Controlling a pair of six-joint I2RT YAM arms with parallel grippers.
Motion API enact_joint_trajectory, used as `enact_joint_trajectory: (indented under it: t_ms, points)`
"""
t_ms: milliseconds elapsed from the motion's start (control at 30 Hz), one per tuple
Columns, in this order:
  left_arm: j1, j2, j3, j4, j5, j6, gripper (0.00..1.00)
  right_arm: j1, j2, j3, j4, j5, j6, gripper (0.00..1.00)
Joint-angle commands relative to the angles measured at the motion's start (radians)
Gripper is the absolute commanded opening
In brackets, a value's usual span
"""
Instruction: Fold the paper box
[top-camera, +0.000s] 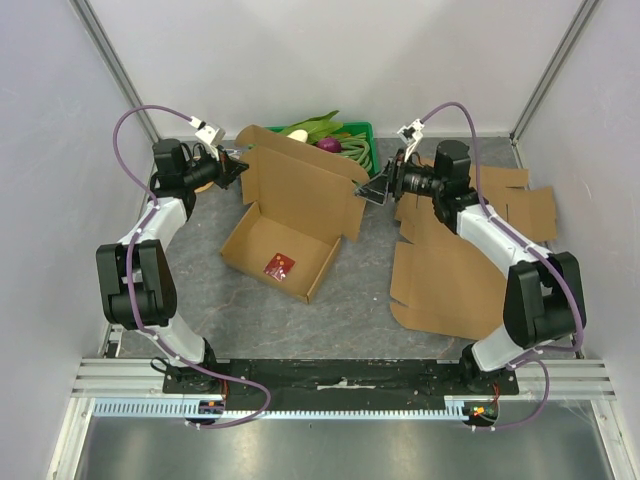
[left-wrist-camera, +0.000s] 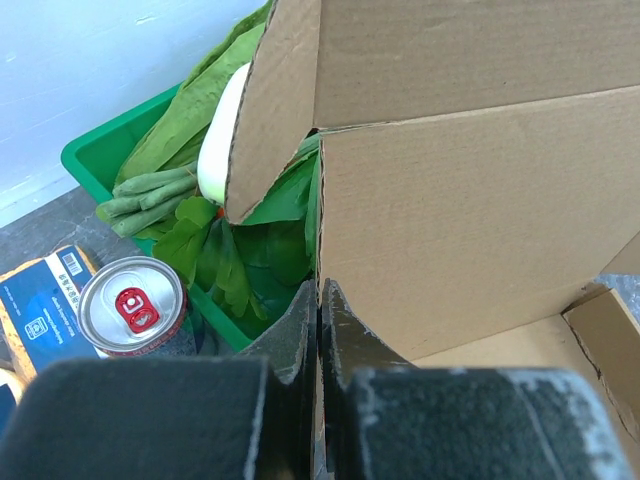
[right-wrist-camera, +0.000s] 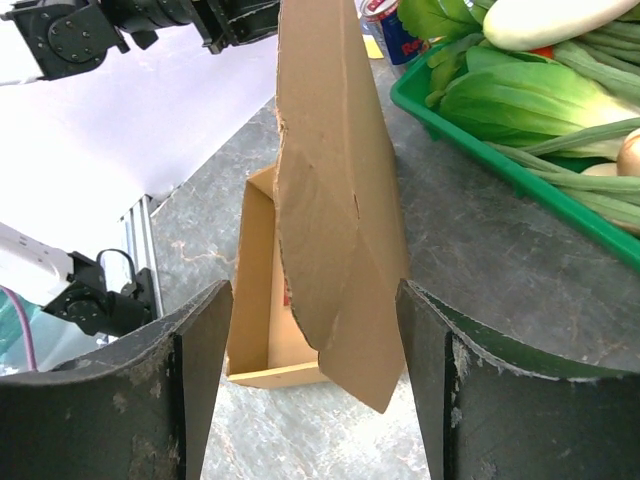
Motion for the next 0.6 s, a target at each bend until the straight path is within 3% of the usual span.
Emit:
enact_joint_trajectory:
  t_ms: [0,233,333,467,500,567]
  points:
    - [-0.012,-0.008,0.005,-0.047,-0.016,0.056,0.02,0.011,-0.055,-0.038,0.098,-0.012,0.086,0.74]
    - [-0.012,-0.006,0.005,-0.048,-0.022,0.057,0.02,0.077,-0.058,0.010,-0.155,0.141,-0.152,0.69]
    - [-0.013,-0.003,0.003,-0.048,-0.028,0.054,0.02,0.140,-0.101,-0.010,-0.170,0.302,-0.207,0.61]
    - [-0.024,-0.014,-0.007,-0.040,-0.062,0.045,0.02,0.279,-0.187,-0.120,-0.129,0.616,-0.220,0.49]
    - [-0.034,-0.023,-0.012,-0.033,-0.088,0.044,0.02,0.307,-0.211,-0.140,-0.106,0.761,-0.215,0.45]
    - [-0.048,-0.034,-0.026,-0.034,-0.138,0.028,0.02,0.372,-0.225,-0.169,-0.104,0.894,-0.203,0.27]
